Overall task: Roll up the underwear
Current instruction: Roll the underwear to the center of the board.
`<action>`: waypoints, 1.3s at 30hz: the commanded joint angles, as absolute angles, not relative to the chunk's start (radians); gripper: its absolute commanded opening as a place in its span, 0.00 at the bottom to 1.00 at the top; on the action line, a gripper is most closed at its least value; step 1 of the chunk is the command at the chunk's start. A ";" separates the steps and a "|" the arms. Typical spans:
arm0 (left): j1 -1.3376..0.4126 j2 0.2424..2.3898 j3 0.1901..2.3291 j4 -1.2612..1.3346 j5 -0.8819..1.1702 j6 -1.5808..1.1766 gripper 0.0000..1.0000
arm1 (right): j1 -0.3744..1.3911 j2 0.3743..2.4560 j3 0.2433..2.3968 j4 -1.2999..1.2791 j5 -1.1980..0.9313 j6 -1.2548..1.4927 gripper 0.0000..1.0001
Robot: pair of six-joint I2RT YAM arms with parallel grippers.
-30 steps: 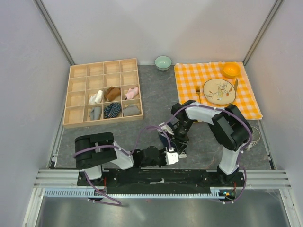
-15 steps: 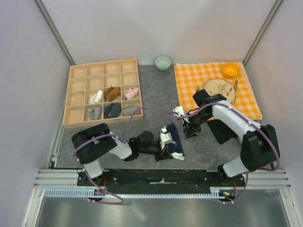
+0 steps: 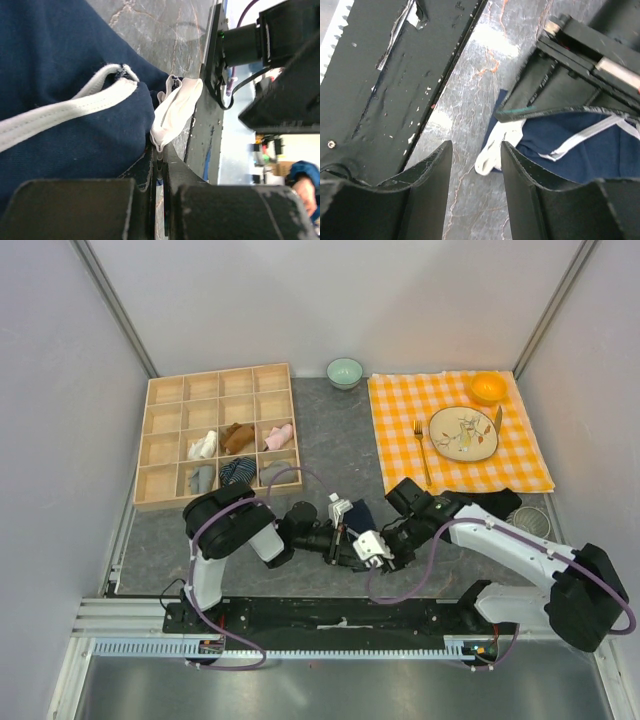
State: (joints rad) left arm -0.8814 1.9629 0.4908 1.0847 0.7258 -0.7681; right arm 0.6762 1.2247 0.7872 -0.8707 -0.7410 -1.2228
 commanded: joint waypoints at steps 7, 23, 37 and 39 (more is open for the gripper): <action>-0.839 2.042 0.454 1.239 0.680 -1.015 0.02 | 0.880 1.238 0.712 -0.628 -0.535 -1.147 0.50; -0.824 2.080 0.426 1.348 0.667 -1.072 0.03 | 0.943 1.333 0.675 -0.529 -0.336 -1.112 0.50; -0.824 2.056 0.420 1.318 0.658 -1.055 0.11 | 0.940 1.358 0.689 -0.495 -0.265 -1.051 0.50; -0.824 2.052 0.419 1.318 0.658 -1.054 0.11 | 0.933 1.332 0.704 -0.503 -0.310 -1.045 0.50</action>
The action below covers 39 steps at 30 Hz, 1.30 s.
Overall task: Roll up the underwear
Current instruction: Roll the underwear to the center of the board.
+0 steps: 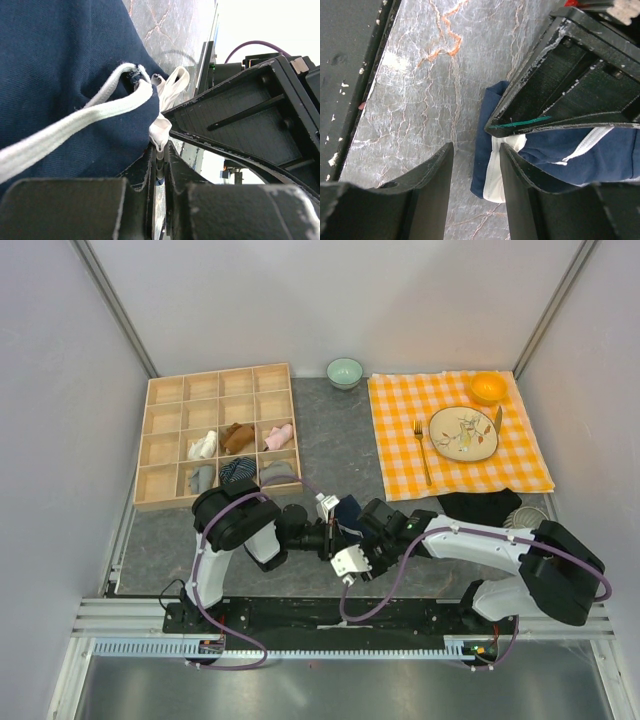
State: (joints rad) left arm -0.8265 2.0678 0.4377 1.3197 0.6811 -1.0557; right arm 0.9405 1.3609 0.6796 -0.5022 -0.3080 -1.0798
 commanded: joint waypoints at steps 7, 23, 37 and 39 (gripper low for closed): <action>-0.824 2.062 0.423 1.321 0.652 -1.051 0.11 | 0.911 1.319 0.710 -0.520 -0.327 -1.054 0.50; -0.822 1.876 0.364 1.241 0.583 -0.951 0.40 | 0.893 1.509 0.758 -0.592 -0.400 -1.046 0.20; -0.831 1.324 0.149 0.837 0.399 -0.497 0.44 | 0.792 1.641 0.894 -0.842 -0.695 -1.103 0.14; -0.862 1.257 0.109 0.865 0.382 -0.454 0.44 | 0.773 1.681 0.925 -0.895 -0.736 -1.115 0.14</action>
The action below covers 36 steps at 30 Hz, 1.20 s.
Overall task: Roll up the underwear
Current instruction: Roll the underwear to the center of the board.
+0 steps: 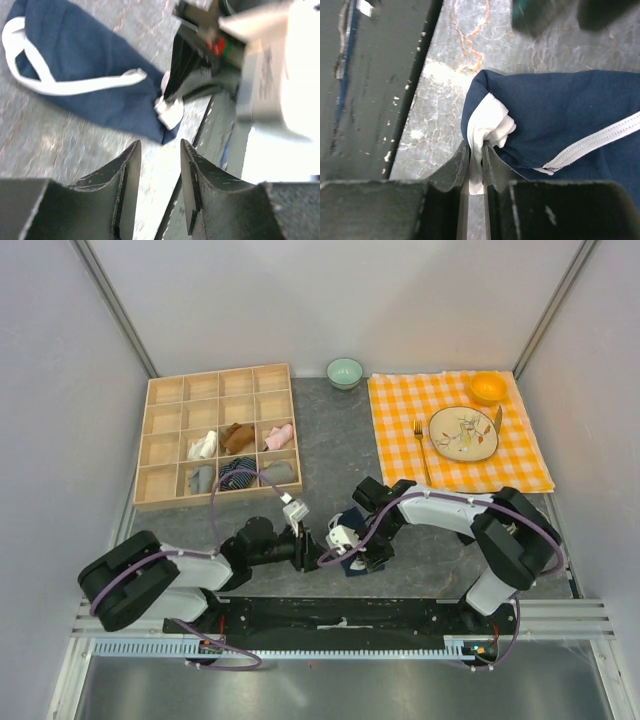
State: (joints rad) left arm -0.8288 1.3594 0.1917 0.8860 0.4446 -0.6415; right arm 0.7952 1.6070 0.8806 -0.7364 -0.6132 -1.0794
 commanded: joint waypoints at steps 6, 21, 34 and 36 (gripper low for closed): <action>-1.069 1.149 0.071 0.876 0.232 -0.270 0.46 | 0.703 1.816 1.003 -1.032 -0.811 -1.161 0.15; -1.377 1.339 0.268 0.770 -0.044 0.325 0.57 | 0.684 1.950 1.088 -1.072 -0.758 -1.086 0.17; -1.430 1.638 0.437 0.775 -0.196 0.462 0.57 | 0.684 1.968 1.091 -1.074 -0.746 -1.086 0.18; -1.430 1.652 0.446 0.775 -0.210 0.466 0.57 | 0.686 1.970 1.089 -1.075 -0.744 -1.086 0.18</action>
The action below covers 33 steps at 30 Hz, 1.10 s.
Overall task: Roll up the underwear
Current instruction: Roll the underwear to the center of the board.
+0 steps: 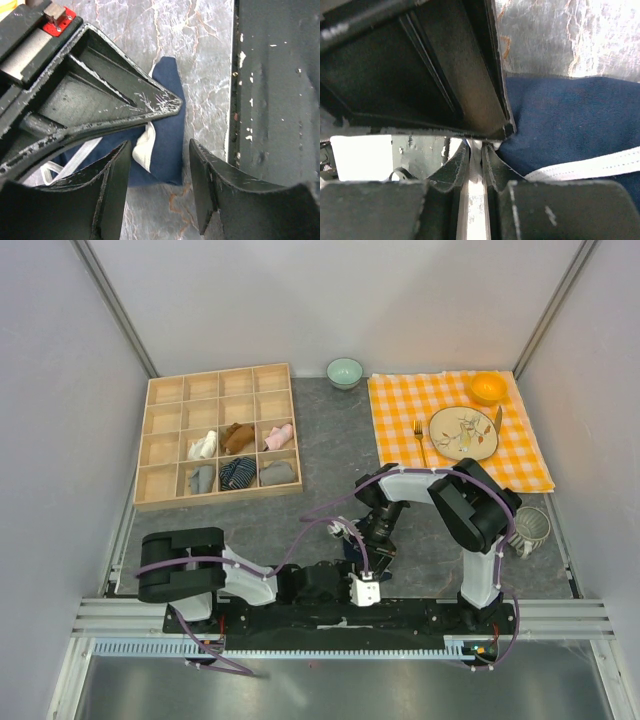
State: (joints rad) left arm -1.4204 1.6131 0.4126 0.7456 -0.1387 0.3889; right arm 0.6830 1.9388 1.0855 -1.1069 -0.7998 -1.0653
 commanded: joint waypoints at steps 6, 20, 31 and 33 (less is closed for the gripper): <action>-1.445 1.664 0.446 0.752 -0.270 0.450 0.54 | 0.686 1.977 1.091 -1.075 -0.738 -1.086 0.18; -1.447 1.637 0.505 0.519 -0.183 0.362 0.02 | 0.658 1.930 1.091 -1.063 -0.744 -1.075 0.23; -1.246 1.559 0.495 0.459 0.167 0.138 0.02 | 0.525 1.743 1.065 -1.034 -0.767 -1.080 0.43; -1.201 1.562 0.503 0.453 0.222 0.112 0.02 | 0.497 1.715 1.060 -1.034 -0.775 -1.084 0.43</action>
State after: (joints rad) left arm -1.2762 1.5787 0.4992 0.5198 0.0429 0.2298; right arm 0.5484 1.8027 1.0714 -1.0599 -0.7639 -1.0512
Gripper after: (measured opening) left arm 0.053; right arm 0.425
